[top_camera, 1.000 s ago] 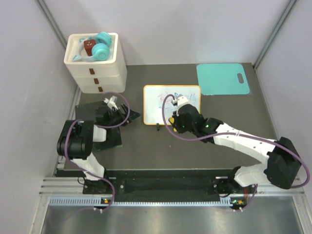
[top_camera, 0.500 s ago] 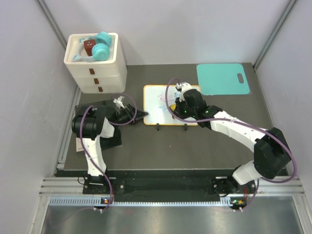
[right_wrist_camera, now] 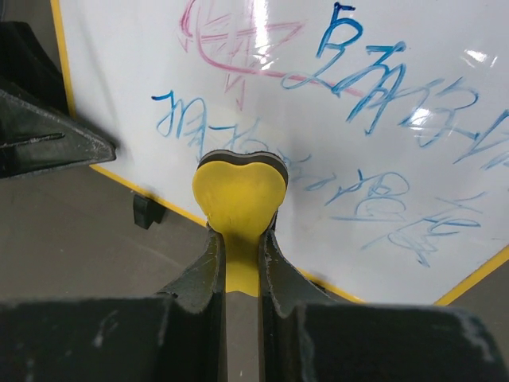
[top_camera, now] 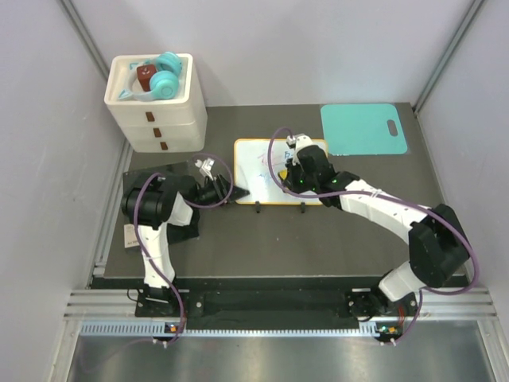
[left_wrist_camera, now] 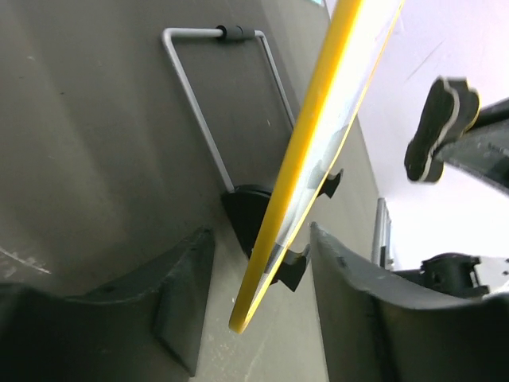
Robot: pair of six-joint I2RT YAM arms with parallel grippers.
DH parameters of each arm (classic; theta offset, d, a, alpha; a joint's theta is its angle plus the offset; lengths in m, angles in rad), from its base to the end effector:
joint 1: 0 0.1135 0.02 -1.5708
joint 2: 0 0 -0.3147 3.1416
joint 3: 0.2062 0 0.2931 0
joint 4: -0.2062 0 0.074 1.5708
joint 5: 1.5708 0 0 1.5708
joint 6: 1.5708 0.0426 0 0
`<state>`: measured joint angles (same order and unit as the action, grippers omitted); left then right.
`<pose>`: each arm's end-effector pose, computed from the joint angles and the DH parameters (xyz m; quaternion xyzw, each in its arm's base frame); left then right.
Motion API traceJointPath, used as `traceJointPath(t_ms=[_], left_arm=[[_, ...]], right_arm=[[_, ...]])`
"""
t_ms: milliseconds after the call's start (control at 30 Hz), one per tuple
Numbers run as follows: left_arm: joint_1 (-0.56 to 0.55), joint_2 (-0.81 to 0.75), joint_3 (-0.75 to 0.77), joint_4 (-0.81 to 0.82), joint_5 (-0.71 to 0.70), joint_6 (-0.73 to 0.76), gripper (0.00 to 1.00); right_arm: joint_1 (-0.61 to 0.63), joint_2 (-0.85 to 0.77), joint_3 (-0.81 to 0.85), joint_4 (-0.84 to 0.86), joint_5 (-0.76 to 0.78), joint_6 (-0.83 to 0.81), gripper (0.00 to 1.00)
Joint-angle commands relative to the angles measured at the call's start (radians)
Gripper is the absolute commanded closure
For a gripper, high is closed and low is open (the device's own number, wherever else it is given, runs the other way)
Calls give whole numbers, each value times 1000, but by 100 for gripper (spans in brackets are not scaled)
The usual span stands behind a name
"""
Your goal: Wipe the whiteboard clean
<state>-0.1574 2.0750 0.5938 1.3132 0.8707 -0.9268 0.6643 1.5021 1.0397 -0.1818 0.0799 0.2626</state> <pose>0.3480 -0.0882 0.0917 -0.0077 0.7442 -0.5779 0.3350 0.2974 0.2285 0.2832 -0.1608 0.8795 0.1677 0.4154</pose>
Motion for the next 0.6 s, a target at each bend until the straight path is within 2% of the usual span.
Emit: traceJointPath(t_ms=[0,267,333,400,500,567], left_arm=[[-4,-4,-9,205,-22,82,50],[-4,0,-19,189,-41,95,73],[-5,16,-11,186,-42,82,82],[-4,26,-5,185,-41,71,86],[-4,39,-6,182,-45,52,97],[-2,27,-28,184,-64,49,100]], right_arm=[[-9,21,52,39,89,-25,100],[-11,36,-36,174,210,-19,100],[-12,40,-64,244,248,-19,100],[-12,53,-69,272,271,-25,100],[-11,84,-64,288,308,-33,100],[-12,96,-69,323,328,-28,100]])
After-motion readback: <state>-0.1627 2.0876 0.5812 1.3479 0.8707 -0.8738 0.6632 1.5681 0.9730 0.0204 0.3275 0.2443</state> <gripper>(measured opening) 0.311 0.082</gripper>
